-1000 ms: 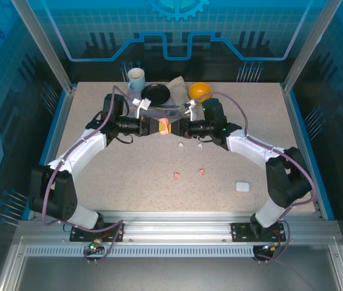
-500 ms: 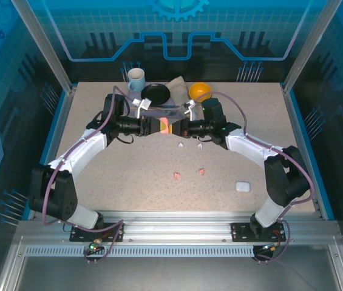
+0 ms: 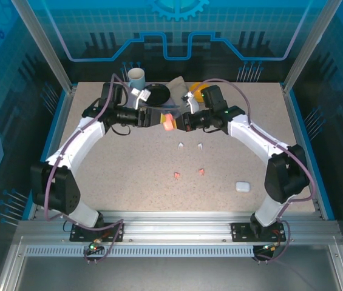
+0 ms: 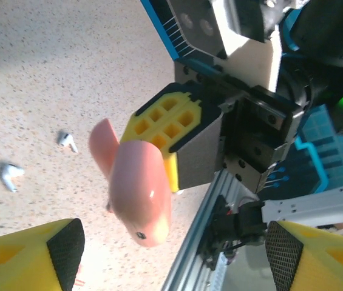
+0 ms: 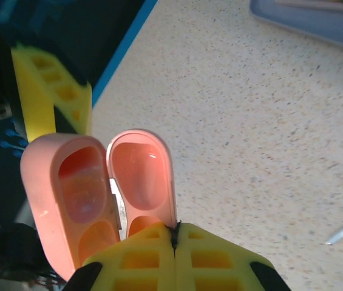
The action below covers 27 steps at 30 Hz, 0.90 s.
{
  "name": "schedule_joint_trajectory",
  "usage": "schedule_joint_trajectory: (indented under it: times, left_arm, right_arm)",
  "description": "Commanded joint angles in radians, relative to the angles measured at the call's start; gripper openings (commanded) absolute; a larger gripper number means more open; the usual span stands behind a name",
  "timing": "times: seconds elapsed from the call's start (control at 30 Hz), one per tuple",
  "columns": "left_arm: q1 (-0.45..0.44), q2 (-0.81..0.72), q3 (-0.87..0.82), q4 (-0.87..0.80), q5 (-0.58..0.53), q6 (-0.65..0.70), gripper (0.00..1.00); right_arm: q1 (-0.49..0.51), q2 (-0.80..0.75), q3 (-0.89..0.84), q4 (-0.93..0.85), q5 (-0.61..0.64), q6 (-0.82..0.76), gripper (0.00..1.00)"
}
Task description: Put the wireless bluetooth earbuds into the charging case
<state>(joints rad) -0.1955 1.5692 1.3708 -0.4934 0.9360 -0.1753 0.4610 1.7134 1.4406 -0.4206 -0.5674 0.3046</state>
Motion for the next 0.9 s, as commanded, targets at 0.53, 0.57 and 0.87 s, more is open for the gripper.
schedule_joint_trajectory:
  times: [0.53,0.57,0.87]
  left_arm:
    - [-0.035,0.291,0.185,-0.439,0.074,0.361,0.73]
    - [-0.040,0.302,0.185,-0.435,0.073,0.359,0.72]
    - [-0.050,0.351,0.187,-0.428,0.115,0.372,0.59]
  right_arm:
    - [0.041,0.132,0.143,-0.398,0.121,-0.478,0.00]
    - [0.045,0.139,0.149,-0.400,0.122,-0.478,0.00]
    - [0.060,0.178,0.186,-0.397,0.101,-0.467,0.00]
